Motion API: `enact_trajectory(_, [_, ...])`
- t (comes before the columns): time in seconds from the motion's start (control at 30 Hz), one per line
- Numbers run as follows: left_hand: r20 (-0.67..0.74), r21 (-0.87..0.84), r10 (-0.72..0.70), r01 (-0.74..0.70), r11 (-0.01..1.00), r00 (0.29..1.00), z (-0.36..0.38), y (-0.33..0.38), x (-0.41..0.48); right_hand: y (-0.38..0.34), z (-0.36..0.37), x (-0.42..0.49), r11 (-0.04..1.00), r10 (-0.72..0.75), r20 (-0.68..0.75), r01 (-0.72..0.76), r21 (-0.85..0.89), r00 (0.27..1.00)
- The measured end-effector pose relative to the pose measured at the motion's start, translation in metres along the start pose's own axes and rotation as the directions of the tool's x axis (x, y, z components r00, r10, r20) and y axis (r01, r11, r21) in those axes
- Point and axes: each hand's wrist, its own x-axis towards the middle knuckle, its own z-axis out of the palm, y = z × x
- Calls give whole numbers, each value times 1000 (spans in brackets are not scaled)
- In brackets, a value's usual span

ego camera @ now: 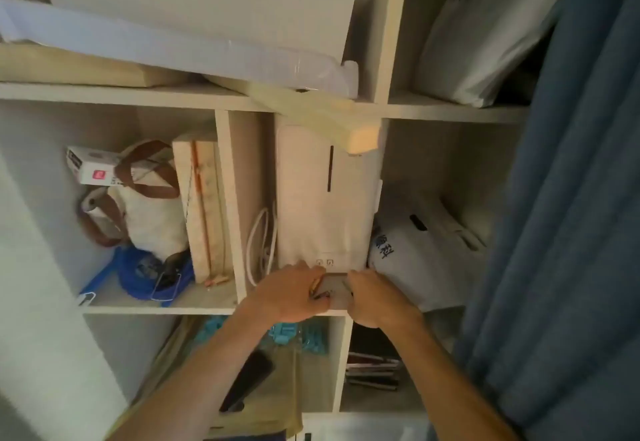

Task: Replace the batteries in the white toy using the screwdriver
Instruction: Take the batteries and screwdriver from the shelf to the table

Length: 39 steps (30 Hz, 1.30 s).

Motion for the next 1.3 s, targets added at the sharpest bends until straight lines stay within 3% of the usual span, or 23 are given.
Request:
enact_trajectory(0.13, [65, 116, -3, -5, 993, 998, 15, -2, 22, -3, 7, 14, 992, 68, 57, -61, -114, 996])
enact_trajectory(0.3, [-8, 142, 61, -60, 988, 998, 35, -6, 37, 0, 7, 24, 990, 52, 81, -41, -132, 995])
enact_trajectory(0.43, [-75, 176, 131, -116, 978, 989, 44, -6, 36, 2, 11, 31, 996, 69, 75, -65, -58, 995])
enact_trajectory(0.63, [-143, 232, 118, -82, 969, 983, 54, -4, 34, 2, 30, 24, 981, 138, -126, -118, 156, 982])
enact_trajectory(0.7, [-188, 164, 103, -72, 984, 977, 58, -8, 36, 2, 36, 18, 955, 128, -175, -74, 289, 976])
enact_trajectory(0.77, [-212, -107, 16, -39, 993, 977, 59, -17, 31, 1, 40, 10, 899, 152, -165, -67, 433, 975])
enact_trajectory(0.83, [-226, -455, -95, -19, 890, 969, 55, -27, 15, -2, 40, 1, 802, 167, -115, -67, 594, 979])
enact_trajectory(0.97, [-268, -802, -282, -51, 595, 921, 35, -37, -61, -37, 37, -15, 618, 79, -66, 3, 786, 995])
enact_trajectory(1.07, [-255, -913, -375, -94, 398, 891, 26, -64, -139, -99, 34, -29, 587, -99, -20, 74, 806, 995])
enact_trajectory(1.13, [-214, -960, -462, -97, 263, 861, 21, -86, -188, -141, 34, -40, 505, -199, 14, 90, 859, 980])
enact_trajectory(1.3, [-197, -980, -765, -99, 172, 614, 12, -151, -366, -306, 77, -73, 407, -546, 56, 207, 890, 836])
